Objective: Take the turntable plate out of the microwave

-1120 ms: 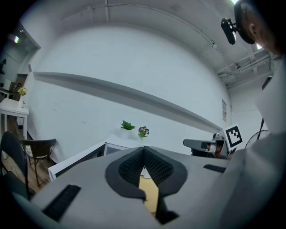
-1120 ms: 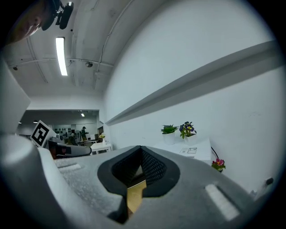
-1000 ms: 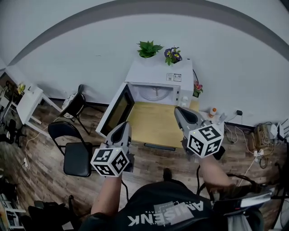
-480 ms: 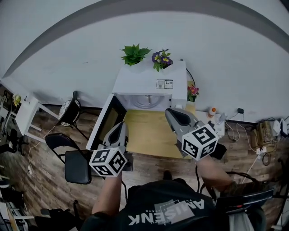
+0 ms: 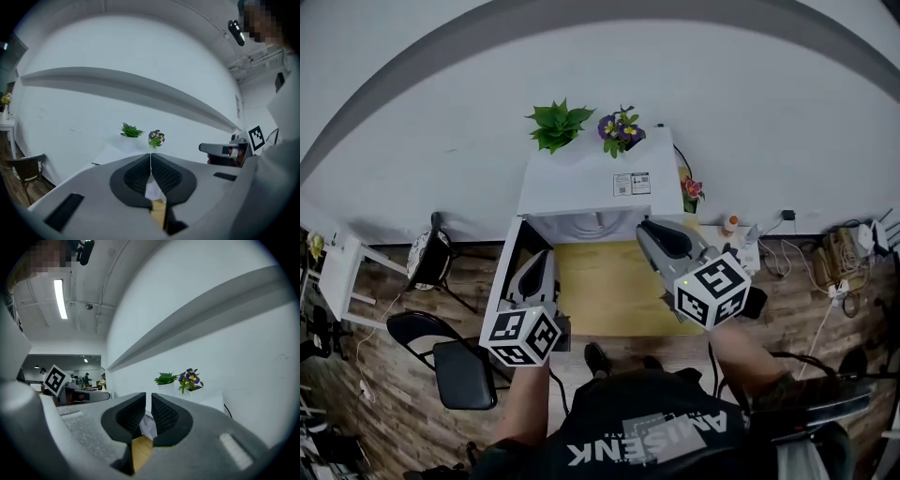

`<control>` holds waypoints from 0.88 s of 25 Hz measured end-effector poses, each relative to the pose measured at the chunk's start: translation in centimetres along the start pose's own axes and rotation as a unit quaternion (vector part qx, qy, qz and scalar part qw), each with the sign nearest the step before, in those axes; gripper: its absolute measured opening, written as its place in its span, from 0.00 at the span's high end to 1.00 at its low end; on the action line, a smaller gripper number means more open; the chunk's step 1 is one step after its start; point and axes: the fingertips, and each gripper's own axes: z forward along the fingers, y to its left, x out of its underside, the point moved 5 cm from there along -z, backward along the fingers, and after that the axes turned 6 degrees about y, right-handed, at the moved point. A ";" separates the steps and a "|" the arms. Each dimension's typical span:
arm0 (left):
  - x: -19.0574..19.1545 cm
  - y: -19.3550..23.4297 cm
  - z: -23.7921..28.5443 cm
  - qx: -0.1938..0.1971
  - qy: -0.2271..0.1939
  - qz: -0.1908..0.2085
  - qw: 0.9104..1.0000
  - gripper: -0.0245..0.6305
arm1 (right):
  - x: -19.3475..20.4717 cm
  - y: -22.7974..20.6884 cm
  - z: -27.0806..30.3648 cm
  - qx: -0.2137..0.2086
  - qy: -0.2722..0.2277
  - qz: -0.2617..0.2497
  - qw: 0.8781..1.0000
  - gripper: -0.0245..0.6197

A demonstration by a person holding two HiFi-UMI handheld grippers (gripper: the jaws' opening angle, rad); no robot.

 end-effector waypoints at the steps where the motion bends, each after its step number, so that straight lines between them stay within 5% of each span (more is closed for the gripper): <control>1: -0.1 0.4 0.5 0.012 0.001 0.006 1.000 0.96 | 0.0 0.0 0.4 0.010 -0.001 0.000 1.000 0.92; 4: -0.8 1.9 1.6 0.044 0.002 0.021 0.999 0.81 | -0.1 0.5 1.8 0.031 -0.004 0.002 1.000 0.86; 16: -1.7 7.3 4.7 0.122 -0.001 0.013 0.992 0.66 | 0.1 1.1 6.7 0.103 0.007 0.017 0.994 0.59; 22: 1.0 8.9 6.6 0.152 0.047 -0.046 0.986 0.64 | 2.5 0.5 8.7 0.127 0.020 0.088 0.988 0.57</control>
